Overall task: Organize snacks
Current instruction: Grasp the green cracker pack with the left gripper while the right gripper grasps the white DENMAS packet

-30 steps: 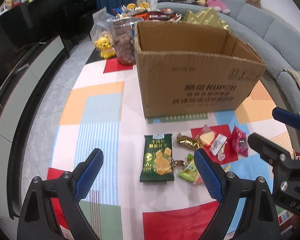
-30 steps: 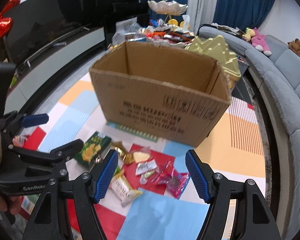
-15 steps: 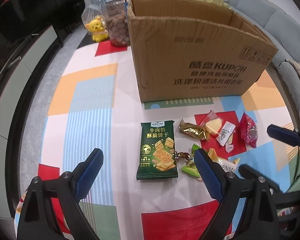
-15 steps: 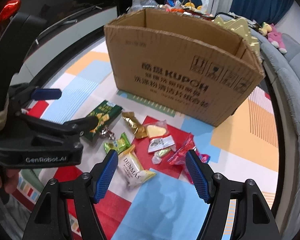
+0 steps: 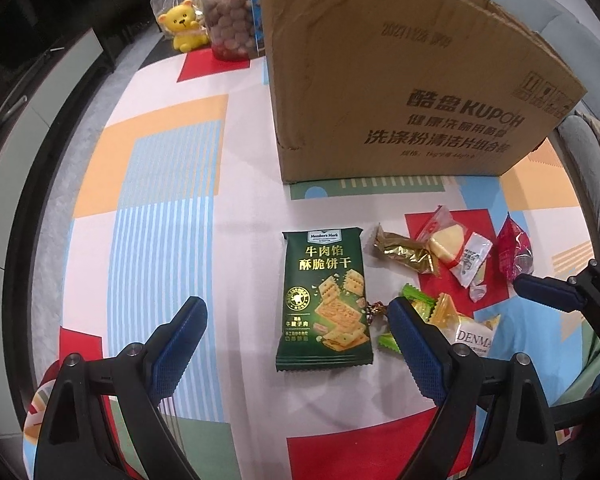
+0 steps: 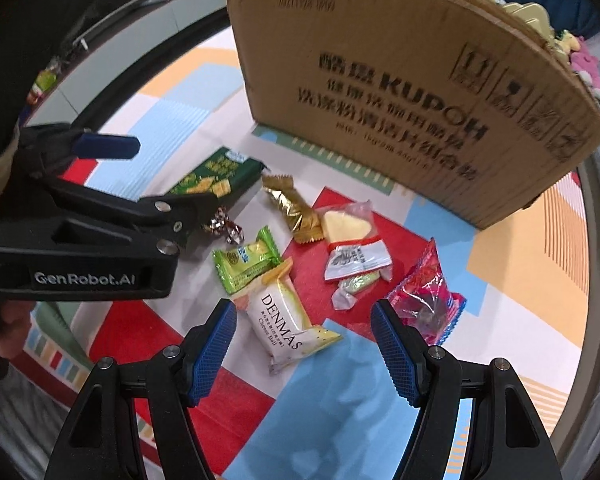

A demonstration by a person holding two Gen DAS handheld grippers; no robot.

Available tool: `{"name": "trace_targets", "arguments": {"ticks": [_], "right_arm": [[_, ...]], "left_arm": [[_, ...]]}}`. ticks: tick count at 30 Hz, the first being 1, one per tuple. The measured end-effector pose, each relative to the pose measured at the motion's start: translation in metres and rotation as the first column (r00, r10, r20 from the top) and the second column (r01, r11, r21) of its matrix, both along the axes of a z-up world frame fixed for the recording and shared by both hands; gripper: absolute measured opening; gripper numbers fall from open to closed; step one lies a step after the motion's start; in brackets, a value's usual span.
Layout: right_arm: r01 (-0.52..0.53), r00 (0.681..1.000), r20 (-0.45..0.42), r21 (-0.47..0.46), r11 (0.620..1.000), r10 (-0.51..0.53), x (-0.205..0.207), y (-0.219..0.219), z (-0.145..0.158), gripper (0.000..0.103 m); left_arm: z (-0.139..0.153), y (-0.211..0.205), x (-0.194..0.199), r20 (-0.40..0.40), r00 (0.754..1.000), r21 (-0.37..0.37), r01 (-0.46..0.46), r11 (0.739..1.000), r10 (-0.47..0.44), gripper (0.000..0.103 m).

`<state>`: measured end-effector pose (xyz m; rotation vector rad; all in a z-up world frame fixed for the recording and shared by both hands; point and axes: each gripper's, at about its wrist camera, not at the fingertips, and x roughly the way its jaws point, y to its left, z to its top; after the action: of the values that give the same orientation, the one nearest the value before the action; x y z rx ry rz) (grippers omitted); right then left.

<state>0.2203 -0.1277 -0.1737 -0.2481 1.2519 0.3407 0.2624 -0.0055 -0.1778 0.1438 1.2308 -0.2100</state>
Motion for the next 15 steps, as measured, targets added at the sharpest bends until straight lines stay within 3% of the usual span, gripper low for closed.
{"name": "trace_targets", "arguments": {"ticks": [11,15], "right_arm": [[-0.026,0.996,-0.085,-0.014,1.000,0.025,0.004,0.010,-0.021,0.069],[-0.032,0.994,-0.106,-0.020,0.999,0.030,0.007,0.012,-0.028,0.060]], "left_arm": [[-0.016,0.002,0.017,-0.037,0.999,-0.024,0.009,1.000,-0.010,0.090],[-0.020,0.000,0.022,-0.049,0.999,-0.031,0.014,0.999,-0.016,0.086]]}}
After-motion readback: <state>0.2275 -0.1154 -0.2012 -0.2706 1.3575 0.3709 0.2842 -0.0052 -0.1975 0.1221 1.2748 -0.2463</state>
